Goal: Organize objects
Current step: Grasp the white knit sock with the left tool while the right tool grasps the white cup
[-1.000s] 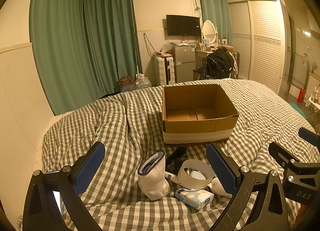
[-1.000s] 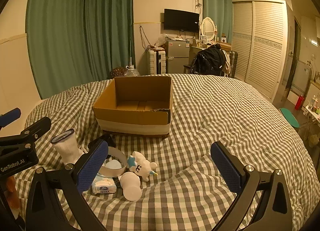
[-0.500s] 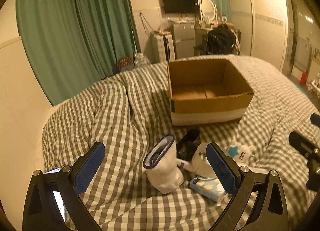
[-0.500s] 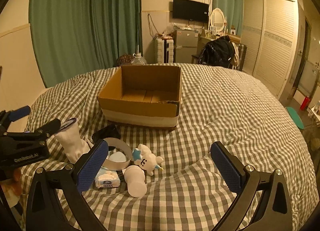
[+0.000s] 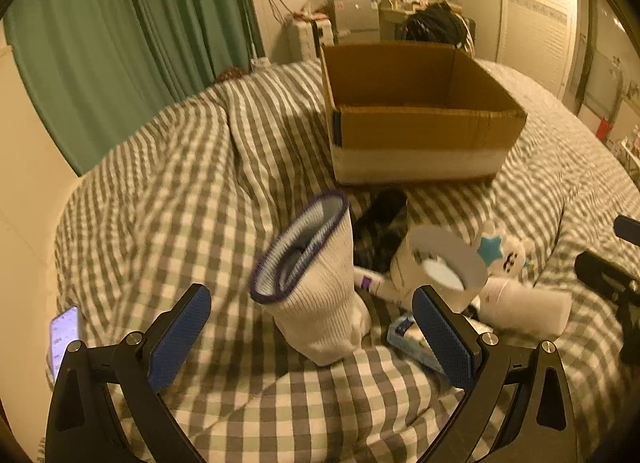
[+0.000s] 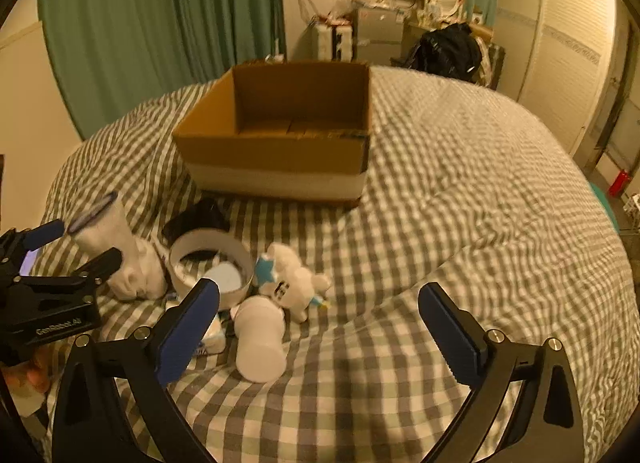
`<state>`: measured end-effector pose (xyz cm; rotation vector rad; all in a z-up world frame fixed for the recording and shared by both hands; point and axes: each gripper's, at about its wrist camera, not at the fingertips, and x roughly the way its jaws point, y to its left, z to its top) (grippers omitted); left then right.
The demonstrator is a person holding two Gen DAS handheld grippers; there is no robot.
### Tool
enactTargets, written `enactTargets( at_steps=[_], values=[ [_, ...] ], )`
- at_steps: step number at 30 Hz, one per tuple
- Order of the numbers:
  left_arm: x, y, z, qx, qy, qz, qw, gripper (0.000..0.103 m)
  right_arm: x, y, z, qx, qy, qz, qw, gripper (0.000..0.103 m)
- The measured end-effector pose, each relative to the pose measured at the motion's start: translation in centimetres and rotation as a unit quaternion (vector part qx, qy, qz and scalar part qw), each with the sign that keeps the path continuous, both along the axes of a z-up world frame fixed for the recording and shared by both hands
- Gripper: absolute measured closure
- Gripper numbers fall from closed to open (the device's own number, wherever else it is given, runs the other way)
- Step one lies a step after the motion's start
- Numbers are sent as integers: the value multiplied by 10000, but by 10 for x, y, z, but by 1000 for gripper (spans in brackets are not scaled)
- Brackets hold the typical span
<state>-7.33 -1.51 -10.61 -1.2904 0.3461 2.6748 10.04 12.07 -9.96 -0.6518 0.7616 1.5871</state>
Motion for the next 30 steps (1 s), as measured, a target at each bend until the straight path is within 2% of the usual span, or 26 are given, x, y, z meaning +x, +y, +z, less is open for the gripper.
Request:
enactTargets(
  at_steps=[2,6,8,10,13,14,15,16,17,23,29,30],
  values=[
    [-5,-2,-7,30,-154,1,9999,0,-8,3,-9,-184,19,164,9997,3],
    [-19,-4,-20,92,-399,54,9991,0,-28,8,-24,-532,41,597,9968,12],
    [-27,-4,-26,106,-501,63,9987,1,-37,12,-34,-728,17,755,9945,24],
    [-33,-3,-30,125,-587,26,9982,2,-44,17,-43,-961,57,932,9910,42],
    [-41,2,-37,147,-711,-36,9974,11,-48,20,-53,-1164,99,1015,9879,56],
    [-44,3,-40,159,-785,-71,9968,21,-48,19,-55,-1200,114,1016,9875,57],
    [-46,4,-44,169,-862,-101,9961,28,-48,19,-56,-1231,114,1012,9872,61],
    [-47,5,-47,164,-941,-115,9954,41,-48,19,-57,-1246,110,997,9871,67],
    [-47,4,-48,124,-946,-100,9954,48,-48,18,-56,-1251,112,973,9873,70],
    [-43,-1,-43,218,-878,-294,9955,62,-46,12,-53,-1164,111,892,9891,70],
    [-31,-6,-26,289,-694,-226,9969,65,-44,10,-44,-970,88,751,9924,71],
    [-29,-7,-22,267,-662,-564,9959,65,-44,10,-43,-908,71,719,9932,71]
  ],
)
